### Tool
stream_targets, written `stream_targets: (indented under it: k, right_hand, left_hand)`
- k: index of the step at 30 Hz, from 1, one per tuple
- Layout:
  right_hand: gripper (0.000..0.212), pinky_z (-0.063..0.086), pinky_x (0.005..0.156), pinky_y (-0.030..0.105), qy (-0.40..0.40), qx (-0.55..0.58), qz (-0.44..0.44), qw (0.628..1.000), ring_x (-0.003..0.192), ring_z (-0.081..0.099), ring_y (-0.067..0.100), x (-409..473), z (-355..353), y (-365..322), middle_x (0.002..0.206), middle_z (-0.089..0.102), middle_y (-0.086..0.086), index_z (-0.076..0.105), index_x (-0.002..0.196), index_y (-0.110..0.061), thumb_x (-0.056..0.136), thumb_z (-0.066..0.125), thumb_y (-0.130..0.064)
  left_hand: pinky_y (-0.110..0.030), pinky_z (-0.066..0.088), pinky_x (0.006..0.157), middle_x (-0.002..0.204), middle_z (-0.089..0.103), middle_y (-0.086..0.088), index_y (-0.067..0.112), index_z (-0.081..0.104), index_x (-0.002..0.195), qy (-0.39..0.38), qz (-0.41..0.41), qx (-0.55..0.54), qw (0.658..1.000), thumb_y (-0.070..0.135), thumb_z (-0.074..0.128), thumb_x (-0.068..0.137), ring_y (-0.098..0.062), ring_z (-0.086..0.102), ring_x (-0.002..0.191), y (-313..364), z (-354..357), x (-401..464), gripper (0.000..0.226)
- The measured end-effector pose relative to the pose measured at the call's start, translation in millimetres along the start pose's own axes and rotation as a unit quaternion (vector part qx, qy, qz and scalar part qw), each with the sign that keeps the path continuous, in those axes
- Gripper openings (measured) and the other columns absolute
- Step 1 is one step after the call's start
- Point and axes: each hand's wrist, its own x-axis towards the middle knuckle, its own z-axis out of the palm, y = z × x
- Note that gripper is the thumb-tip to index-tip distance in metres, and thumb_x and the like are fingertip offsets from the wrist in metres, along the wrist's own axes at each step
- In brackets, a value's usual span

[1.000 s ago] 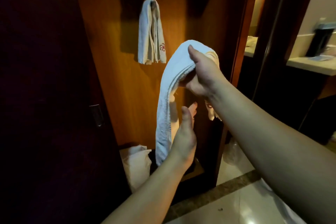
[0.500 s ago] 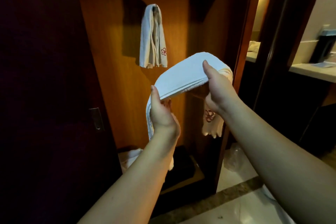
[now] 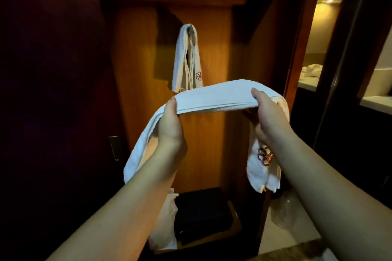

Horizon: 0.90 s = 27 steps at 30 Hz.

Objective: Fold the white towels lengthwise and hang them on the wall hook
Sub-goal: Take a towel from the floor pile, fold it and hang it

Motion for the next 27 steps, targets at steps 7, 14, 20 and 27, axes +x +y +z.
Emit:
stream_targets:
  k: [7,14,20,27]
  right_hand:
    - [0.020,0.047,0.104,0.038,0.010,0.000,-0.014,1.000,0.110,0.063,0.018,20,11,-8,0.101,0.067,-0.001,0.056,0.110,-0.021,0.095,0.063,-0.032]
    - [0.015,0.050,0.083,0.033,-0.073,-0.035,-0.035,0.996,0.098,0.068,0.018,69,43,-20,0.100,0.071,0.002,0.063,0.108,-0.020,0.099,0.059,-0.031]
    - [0.025,0.046,0.105,0.040,-0.137,-0.125,-0.085,0.979,0.112,0.066,0.022,130,92,-45,0.102,0.072,0.003,0.065,0.097,-0.022,0.098,0.055,-0.045]
    - [0.069,0.035,0.109,0.042,-0.189,-0.138,-0.111,0.966,0.127,0.054,0.021,218,141,-62,0.133,0.062,0.009,0.059,0.131,-0.017,0.091,0.040,-0.071]
  left_hand:
    - [-0.045,0.046,0.108,0.115,0.070,-0.005,0.024,0.066,0.107,0.005,0.055,0.048,0.997,0.055,0.058,0.086,-0.020,0.065,0.111,24,19,24,0.038]
    - [-0.037,0.044,0.105,0.113,0.063,-0.001,0.026,0.056,0.101,-0.009,0.072,0.181,0.981,0.060,0.046,0.097,-0.018,0.057,0.113,55,27,87,0.036]
    - [-0.022,0.034,0.089,0.123,0.059,0.002,0.023,0.054,0.128,-0.067,0.134,0.223,0.963,0.061,0.035,0.100,-0.016,0.054,0.115,91,38,154,0.051]
    - [-0.046,0.027,0.118,0.155,0.041,-0.013,0.015,0.042,0.148,-0.101,0.134,0.198,0.966,0.073,0.034,0.093,-0.029,0.039,0.142,119,65,244,0.080]
